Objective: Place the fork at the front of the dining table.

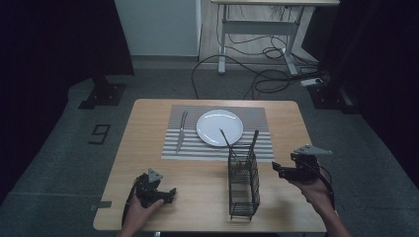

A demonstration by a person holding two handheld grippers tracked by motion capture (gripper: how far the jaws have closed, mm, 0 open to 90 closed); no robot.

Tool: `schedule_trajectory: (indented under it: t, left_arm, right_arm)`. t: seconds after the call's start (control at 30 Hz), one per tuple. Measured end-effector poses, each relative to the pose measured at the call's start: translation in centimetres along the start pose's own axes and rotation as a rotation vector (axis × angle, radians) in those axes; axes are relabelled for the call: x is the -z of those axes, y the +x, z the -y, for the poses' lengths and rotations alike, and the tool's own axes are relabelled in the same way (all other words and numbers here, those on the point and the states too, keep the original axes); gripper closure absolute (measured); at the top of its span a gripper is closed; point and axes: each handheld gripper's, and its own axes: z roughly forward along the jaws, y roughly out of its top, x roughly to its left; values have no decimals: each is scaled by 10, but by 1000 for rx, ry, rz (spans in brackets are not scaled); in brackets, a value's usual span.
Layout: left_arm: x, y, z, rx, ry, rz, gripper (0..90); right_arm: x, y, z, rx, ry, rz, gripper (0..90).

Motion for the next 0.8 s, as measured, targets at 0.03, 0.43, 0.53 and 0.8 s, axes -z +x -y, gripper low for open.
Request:
schedule_trajectory:
  t: [0.03,0.43,0.53,0.8]
  left_arm:
    - [0,0,0,0,0,0,0]
    - [0,0,0,1,0,0,0]
    - [0,0,0,0,0,0,0]
    - [0,0,0,-3,0,4,0]
  right_arm:
    - [0,1,-3,4,-2,-1,188]
    - [-17,18,-33,70,17,-35,236]
    - [-23,21,-39,74,20,-42,257]
    - [-40,28,-52,67,18,-52,322]
